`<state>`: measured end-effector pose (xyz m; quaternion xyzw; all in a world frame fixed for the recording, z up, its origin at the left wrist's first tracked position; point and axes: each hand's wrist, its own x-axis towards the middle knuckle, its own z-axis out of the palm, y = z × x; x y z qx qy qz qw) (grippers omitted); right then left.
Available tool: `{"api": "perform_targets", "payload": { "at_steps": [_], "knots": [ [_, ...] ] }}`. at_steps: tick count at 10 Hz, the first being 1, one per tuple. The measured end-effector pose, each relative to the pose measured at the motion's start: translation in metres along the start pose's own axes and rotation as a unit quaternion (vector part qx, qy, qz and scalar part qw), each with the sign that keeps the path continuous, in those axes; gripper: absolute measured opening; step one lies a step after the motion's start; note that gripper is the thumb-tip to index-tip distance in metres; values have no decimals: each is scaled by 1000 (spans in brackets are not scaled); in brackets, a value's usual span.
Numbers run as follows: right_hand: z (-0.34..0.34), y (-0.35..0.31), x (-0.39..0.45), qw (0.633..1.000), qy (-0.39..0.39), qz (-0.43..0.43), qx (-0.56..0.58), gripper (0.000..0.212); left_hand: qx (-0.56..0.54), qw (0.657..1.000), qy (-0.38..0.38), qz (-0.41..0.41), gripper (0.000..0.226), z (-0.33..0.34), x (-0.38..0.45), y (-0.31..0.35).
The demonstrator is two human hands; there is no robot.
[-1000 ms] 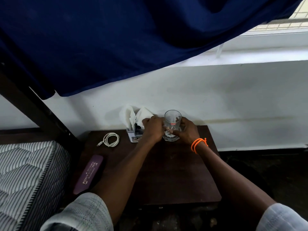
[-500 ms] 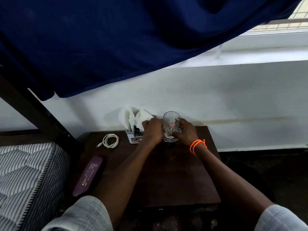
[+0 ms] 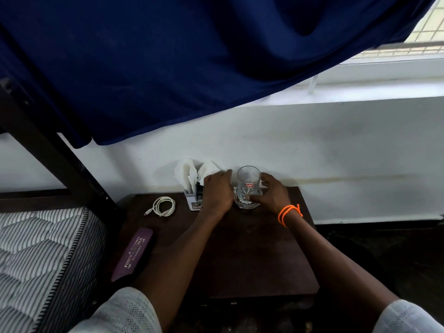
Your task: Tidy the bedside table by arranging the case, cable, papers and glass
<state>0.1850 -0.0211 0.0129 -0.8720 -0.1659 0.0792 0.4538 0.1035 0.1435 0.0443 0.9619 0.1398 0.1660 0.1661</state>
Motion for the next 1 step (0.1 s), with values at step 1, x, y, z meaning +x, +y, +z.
{"api": "perform_targets", "payload": {
  "at_steps": [1],
  "knots": [
    [-3,-8,-9,999,35,-15,9,99,69,997,45,12,45,-4,-4,-7]
  ]
}}
